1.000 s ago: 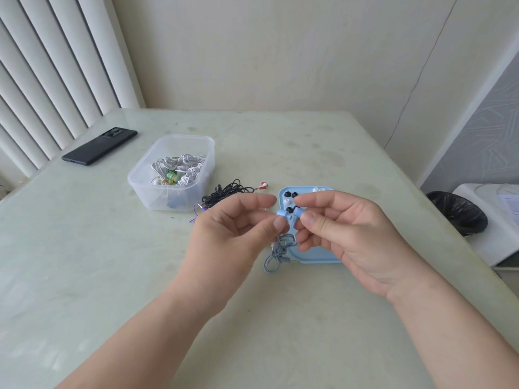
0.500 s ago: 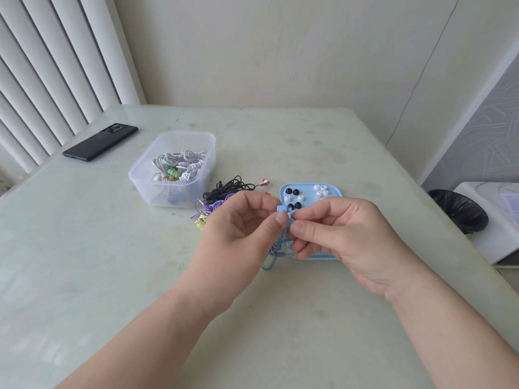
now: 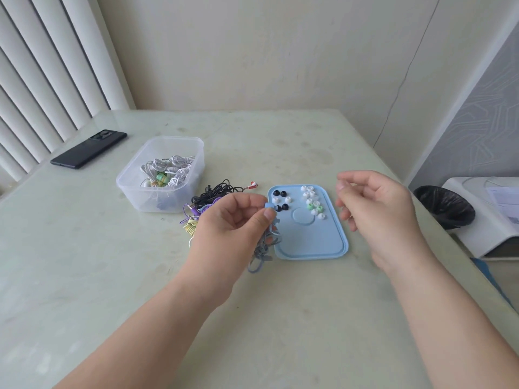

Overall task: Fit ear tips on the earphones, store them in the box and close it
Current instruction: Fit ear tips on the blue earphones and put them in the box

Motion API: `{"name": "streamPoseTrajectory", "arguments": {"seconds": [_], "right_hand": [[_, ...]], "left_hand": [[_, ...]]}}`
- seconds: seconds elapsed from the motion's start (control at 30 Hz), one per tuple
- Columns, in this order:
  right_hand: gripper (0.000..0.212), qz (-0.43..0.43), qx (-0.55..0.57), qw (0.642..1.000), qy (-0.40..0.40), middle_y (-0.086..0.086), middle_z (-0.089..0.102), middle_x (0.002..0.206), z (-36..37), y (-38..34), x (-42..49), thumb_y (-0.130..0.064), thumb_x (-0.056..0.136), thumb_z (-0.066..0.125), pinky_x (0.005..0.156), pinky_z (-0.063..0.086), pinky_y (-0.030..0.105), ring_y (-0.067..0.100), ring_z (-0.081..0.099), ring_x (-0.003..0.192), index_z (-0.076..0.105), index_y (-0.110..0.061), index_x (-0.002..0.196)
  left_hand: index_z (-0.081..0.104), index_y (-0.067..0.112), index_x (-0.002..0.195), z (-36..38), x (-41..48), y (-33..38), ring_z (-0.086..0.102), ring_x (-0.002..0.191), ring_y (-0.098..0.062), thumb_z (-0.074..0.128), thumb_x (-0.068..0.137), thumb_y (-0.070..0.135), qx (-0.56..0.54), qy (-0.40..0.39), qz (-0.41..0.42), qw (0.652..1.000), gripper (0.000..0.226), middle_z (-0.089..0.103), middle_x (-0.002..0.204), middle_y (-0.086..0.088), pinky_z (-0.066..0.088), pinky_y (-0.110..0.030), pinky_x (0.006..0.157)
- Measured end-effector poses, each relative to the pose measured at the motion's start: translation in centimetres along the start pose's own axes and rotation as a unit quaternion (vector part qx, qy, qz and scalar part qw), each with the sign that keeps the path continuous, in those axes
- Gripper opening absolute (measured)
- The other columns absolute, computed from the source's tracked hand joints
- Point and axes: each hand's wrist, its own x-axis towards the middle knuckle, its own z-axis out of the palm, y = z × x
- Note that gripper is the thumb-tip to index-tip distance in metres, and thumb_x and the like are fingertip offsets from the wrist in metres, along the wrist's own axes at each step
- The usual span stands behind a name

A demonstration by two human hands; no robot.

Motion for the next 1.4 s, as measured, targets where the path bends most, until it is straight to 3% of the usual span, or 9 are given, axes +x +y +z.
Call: {"name": "streamPoseTrajectory", "arguments": {"seconds": [0.17,0.27,0.33,0.47,0.63,0.8,1.0,1.17,1.4], "right_hand": [[0.014,-0.004,-0.122,0.992,0.009,-0.011,0.072,0.084,0.1,2.5,1.2,-0.015,0.092,0.069,0.073,0.051,0.022,0.006,0.067,0.077,0.073,-0.027,0.088],[0.014,0.024,-0.138,0.990,-0.003,-0.008,0.074,0.081,0.0,2.7,1.5,-0.013,0.090,0.070,0.068,0.049,0.019,0.002,0.066,0.072,0.075,-0.023,0.081],[0.013,0.049,-0.125,0.991,-0.004,-0.005,0.075,0.081,-0.2,2.5,1.6,-0.013,0.089,0.070,0.065,0.049,0.016,0.001,0.065,0.070,0.076,-0.020,0.080],[0.006,0.094,-0.141,0.984,-0.054,0.005,0.077,0.085,-0.1,1.7,1.9,-0.018,0.082,0.078,0.071,0.050,0.023,0.011,0.065,0.078,0.078,-0.017,0.076],[0.017,0.121,-0.155,0.974,-0.108,-0.004,0.078,0.083,-0.7,0.5,2.2,-0.023,0.071,0.092,0.071,0.048,0.021,0.006,0.068,0.083,0.079,-0.015,0.079],[0.010,0.073,-0.173,0.978,-0.096,-0.008,0.076,0.071,-0.4,1.7,1.7,-0.015,0.075,0.089,0.075,0.053,0.024,0.007,0.069,0.073,0.079,-0.019,0.074],[0.007,-0.047,-0.087,0.994,-0.036,-0.002,0.076,0.075,-0.4,0.9,0.8,-0.015,0.083,0.082,0.063,0.051,0.016,0.005,0.063,0.062,0.080,-0.021,0.080],[0.010,0.040,0.112,0.977,-0.177,0.010,0.074,0.077,1.2,0.0,-1.2,0.001,0.084,0.076,0.058,0.053,0.026,0.019,0.066,0.067,0.078,-0.006,0.090],[0.021,0.111,0.198,0.948,-0.225,0.020,0.071,0.075,1.6,-0.1,-1.7,-0.002,0.070,0.078,0.064,0.059,0.029,0.026,0.070,0.067,0.076,-0.001,0.091]], "left_hand": [[0.075,0.010,0.104,1.4,1.0,0.2,0.070,0.074,-0.017,0.075,0.093,0.008,-0.001,-0.002,-0.056,0.998,0.010,0.077,0.086,-0.007,0.056,-0.031,0.067],[0.074,0.006,0.103,2.0,1.2,0.3,0.069,0.067,-0.015,0.074,0.094,0.007,-0.003,-0.001,-0.063,0.998,0.008,0.076,0.081,-0.007,0.057,-0.030,0.063],[0.075,0.008,0.104,2.3,1.1,0.0,0.068,0.069,-0.016,0.075,0.094,0.009,0.003,-0.003,-0.054,0.999,0.010,0.076,0.083,-0.006,0.059,-0.035,0.069],[0.074,0.008,0.104,2.7,0.4,-0.9,0.071,0.074,-0.019,0.074,0.094,0.007,-0.010,-0.012,-0.031,0.999,0.011,0.077,0.084,-0.006,0.059,-0.033,0.067],[0.073,0.008,0.105,2.6,-0.5,-1.2,0.074,0.077,-0.018,0.074,0.094,0.006,0.012,-0.034,0.003,0.999,0.011,0.078,0.091,-0.013,0.065,-0.042,0.074],[0.073,0.004,0.104,2.3,-0.5,-1.4,0.073,0.075,-0.019,0.074,0.093,0.002,-0.011,-0.030,0.011,0.999,0.012,0.077,0.087,-0.011,0.057,-0.023,0.064],[0.073,0.007,0.104,2.0,-0.1,-1.7,0.074,0.073,-0.015,0.072,0.094,0.002,-0.018,-0.031,0.022,0.999,0.011,0.078,0.085,-0.007,0.055,-0.019,0.067],[0.072,0.004,0.108,1.9,0.1,-1.8,0.076,0.075,-0.018,0.070,0.094,0.002,-0.060,-0.030,0.016,0.998,0.014,0.079,0.087,-0.008,0.056,-0.019,0.067],[0.074,0.009,0.112,1.7,0.2,-2.2,0.076,0.081,-0.015,0.070,0.095,0.003,-0.050,-0.036,0.033,0.998,0.018,0.081,0.093,-0.006,0.057,-0.022,0.073]]}}
